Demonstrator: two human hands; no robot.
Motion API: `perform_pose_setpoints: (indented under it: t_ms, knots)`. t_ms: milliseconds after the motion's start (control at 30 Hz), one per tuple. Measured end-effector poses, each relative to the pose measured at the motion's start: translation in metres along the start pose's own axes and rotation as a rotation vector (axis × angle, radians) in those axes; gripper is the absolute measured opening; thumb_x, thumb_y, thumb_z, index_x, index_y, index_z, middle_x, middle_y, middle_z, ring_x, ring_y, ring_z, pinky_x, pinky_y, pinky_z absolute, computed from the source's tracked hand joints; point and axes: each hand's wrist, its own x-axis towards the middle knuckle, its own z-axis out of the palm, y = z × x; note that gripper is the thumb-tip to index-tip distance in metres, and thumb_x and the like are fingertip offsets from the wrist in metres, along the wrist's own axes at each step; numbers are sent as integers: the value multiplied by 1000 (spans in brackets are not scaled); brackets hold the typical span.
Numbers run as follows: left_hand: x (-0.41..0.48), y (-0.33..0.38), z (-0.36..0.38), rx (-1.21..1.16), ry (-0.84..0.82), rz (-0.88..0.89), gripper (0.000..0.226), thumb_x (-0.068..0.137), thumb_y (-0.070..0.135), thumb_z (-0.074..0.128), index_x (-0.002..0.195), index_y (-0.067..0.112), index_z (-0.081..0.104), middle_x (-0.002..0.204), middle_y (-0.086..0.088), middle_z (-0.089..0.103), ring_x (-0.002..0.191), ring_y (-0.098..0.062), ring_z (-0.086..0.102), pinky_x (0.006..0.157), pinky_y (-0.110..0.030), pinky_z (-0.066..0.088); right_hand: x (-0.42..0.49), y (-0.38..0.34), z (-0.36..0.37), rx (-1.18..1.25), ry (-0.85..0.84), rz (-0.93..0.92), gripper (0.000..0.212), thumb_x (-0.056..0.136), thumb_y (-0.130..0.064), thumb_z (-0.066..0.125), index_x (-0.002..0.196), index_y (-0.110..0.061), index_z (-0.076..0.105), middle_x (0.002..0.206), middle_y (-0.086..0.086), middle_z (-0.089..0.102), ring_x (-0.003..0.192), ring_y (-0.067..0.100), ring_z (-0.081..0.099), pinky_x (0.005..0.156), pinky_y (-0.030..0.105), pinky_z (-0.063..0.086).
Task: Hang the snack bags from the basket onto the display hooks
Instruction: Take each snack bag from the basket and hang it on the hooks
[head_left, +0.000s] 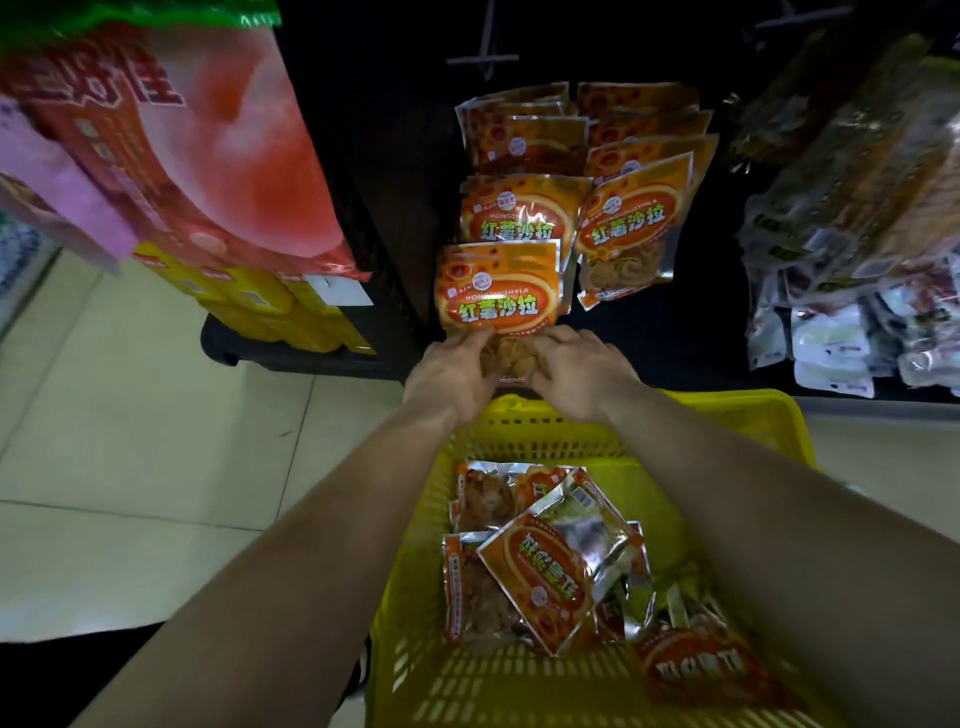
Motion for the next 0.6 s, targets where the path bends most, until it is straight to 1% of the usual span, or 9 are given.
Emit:
perform_pose_setpoints:
  t_ms: [100,267,333,467,600]
  knots:
    - [12,-1,3,-20,-22,-22,69,95,38,59,155,38,26,155,-1,39,137,-29,41,110,-46,40,12,2,2,17,-48,25,59,97,-50,41,153,-34,26,158,-2,28,136,31,33,106,48,36]
    - [13,-4,6,-76,-44,-14,73,94,37,60,155,39,22,154,-1,42,134,-27,47,107,-45,43,15,4,5,21,-78,41,61,98,-52,39,154,-35,21,162,-3,21,140,32,30,108,49,35]
    - [10,-4,5,-86,-31,1,71,94,37,60,155,37,24,153,-2,44,133,-27,48,107,-44,43,11,4,3,19,-71,37,59,98,-52,39,153,-35,23,160,-1,25,139,33,31,108,49,36]
    - [-7,-3,-2,-69,-30,16,67,94,38,59,154,38,28,149,-7,46,132,-30,48,106,-44,43,-7,2,-2,37,-38,26,56,98,-50,41,150,-36,29,150,2,39,133,33,38,104,50,38]
    - [-35,-1,-8,-117,-26,28,65,96,34,59,153,39,28,149,-5,46,131,-29,49,106,-46,44,-32,-1,-9,25,-11,36,54,96,-49,43,147,-35,34,144,4,45,129,33,41,101,49,41]
